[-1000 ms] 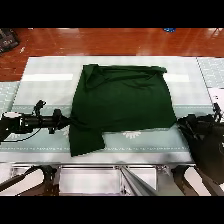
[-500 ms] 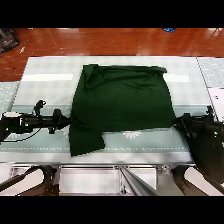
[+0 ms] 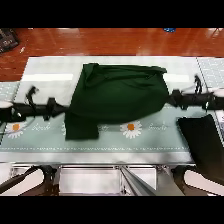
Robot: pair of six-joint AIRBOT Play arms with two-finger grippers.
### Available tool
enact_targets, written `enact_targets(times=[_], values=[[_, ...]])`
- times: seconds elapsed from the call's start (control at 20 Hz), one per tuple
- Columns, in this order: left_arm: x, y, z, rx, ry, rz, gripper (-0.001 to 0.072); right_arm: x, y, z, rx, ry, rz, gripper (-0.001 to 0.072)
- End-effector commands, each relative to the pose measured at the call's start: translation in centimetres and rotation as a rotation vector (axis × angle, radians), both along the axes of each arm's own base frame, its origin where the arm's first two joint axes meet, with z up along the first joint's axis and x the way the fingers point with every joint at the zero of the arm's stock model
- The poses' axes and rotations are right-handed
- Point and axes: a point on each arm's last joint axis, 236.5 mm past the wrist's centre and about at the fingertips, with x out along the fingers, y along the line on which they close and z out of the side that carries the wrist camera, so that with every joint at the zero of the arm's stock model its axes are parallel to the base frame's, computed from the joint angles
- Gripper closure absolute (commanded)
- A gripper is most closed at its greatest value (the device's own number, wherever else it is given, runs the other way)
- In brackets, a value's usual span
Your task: Fold the shirts.
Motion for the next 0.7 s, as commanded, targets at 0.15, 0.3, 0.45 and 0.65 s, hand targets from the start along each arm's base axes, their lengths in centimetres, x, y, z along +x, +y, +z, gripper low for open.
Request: enact_targets(times=[0.15, 0.3, 0.45, 0.65], values=[[10.5, 3.7, 26.4, 0.140, -0.620, 0.083, 0.0689, 7.8, 0.4, 23.6, -0.121, -0.470, 0.061, 0.0690], [8.3, 4.2, 38.8, 0.297, -0.889, 0.064, 0.0689, 5.6, -0.4, 32.3, -0.271, -0.598, 0.086, 0.0689], [3.1, 2.8, 46.7, 0.427, -1.072, 0.026, 0.0689, 1.7, -0.2, 38.9, -0.370, -0.729, 0.089, 0.0689], [-4.6, 2.1, 50.8, 0.665, -1.188, 0.050, 0.0689, -5.9, -0.7, 43.1, -0.538, -0.818, 0.058, 0.0689]])
